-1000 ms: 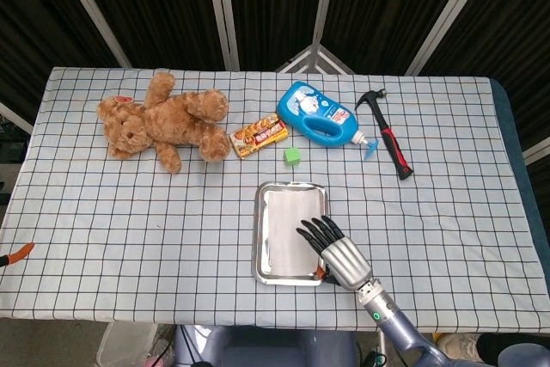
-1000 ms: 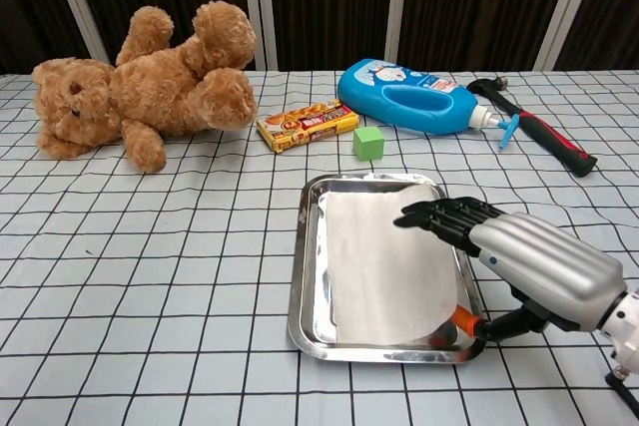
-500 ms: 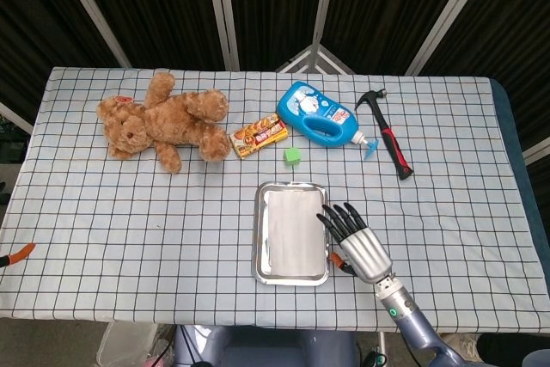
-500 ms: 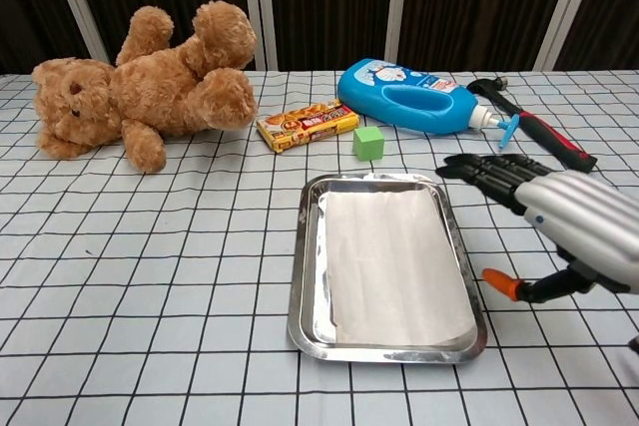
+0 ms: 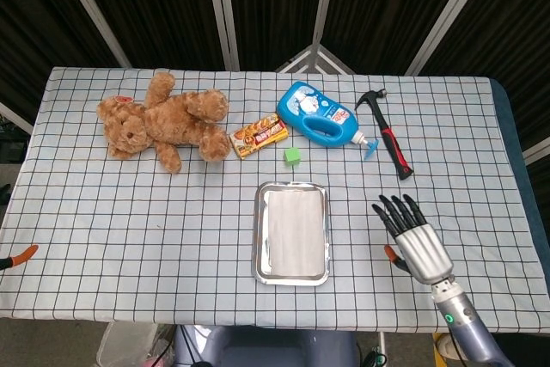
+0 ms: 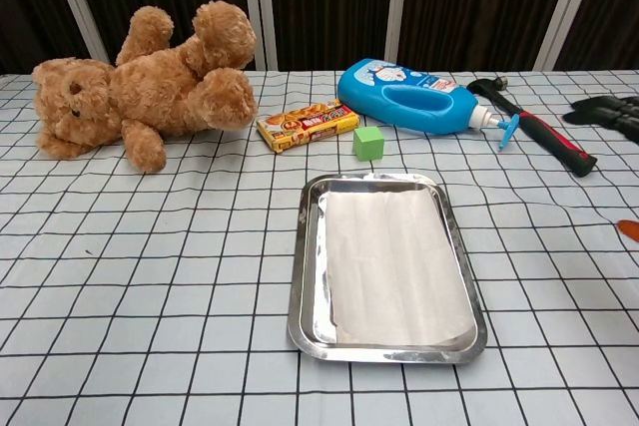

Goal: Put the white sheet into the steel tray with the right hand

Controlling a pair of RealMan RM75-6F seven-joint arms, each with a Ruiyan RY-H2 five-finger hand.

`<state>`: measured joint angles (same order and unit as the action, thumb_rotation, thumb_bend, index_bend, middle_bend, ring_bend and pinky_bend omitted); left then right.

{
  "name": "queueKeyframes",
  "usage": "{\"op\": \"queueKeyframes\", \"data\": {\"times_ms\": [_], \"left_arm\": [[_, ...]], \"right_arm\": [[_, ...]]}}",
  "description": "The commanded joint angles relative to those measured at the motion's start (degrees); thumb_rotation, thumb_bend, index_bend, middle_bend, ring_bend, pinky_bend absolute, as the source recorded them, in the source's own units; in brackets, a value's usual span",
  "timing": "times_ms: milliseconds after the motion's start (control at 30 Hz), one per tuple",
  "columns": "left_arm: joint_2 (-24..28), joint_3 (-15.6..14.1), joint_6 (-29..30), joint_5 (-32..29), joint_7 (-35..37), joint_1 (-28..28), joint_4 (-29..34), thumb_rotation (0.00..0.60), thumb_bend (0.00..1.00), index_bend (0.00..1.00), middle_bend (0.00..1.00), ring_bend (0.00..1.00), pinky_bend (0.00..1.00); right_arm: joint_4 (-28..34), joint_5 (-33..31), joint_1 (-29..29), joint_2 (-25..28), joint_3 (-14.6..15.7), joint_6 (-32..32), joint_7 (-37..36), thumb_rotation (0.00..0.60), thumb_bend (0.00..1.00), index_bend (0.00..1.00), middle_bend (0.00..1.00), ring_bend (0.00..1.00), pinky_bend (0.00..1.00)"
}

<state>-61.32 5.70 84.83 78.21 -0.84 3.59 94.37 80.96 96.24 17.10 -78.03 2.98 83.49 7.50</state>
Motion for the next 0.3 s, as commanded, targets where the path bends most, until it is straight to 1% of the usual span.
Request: {"op": "queueKeyframes", "data": {"times_ms": [33,167,300], "left_arm": [[-0.27,-0.29,0.62,0.85,-0.68,-0.1,-0.23,0.6,0.0,0.0,0.0,0.0,0.0],[-0.81,-0.74,1.51,2.17,-1.9,-0.23,-0.67,0.6,0.0,0.0,0.0,0.0,0.0],[-1.13,-0.98,1.86,2.75,-2.61,-0.29,-0.82,0.6,0.0,0.0,0.0,0.0,0.0]], "right_arm": [[3.75,-1.61,-3.67,5.7,1.2,2.68,2.57,0.6,0.41,0.0,0.0,0.0,0.0],[9.07,-5.73,-6.33,11.19,0.39,4.03,3.59,0.6,0.41,0.0,0.0,0.0,0.0],[10.93,-8.42,-8.33,13.83,-0.85,5.62,1.63,0.6,0.41,0.0,0.0,0.0,0.0]]}}
